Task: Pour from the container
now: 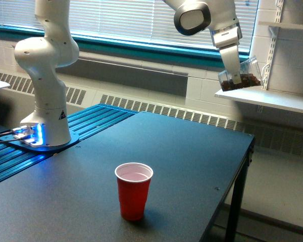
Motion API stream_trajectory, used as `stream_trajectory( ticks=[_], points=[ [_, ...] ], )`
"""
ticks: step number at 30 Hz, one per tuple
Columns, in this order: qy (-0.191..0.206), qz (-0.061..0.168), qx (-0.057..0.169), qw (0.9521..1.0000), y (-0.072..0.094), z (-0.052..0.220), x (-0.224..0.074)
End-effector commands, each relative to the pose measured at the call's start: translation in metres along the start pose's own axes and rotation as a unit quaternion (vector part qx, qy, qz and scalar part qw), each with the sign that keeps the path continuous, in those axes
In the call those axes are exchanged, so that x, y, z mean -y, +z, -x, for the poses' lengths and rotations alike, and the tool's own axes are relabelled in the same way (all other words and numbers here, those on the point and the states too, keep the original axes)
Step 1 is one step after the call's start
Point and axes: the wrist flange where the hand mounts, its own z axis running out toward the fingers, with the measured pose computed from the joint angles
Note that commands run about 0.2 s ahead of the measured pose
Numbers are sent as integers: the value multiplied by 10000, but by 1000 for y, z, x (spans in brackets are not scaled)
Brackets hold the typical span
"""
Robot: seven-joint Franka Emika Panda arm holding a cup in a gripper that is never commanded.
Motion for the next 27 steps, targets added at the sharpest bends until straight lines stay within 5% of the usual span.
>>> stream_trajectory(
  ticks=[1, 27],
  points=[
    [-113, -1, 64, 9999, 2, 12, 12],
    [74, 90, -294, 9995, -1, -6, -29]
  ],
)
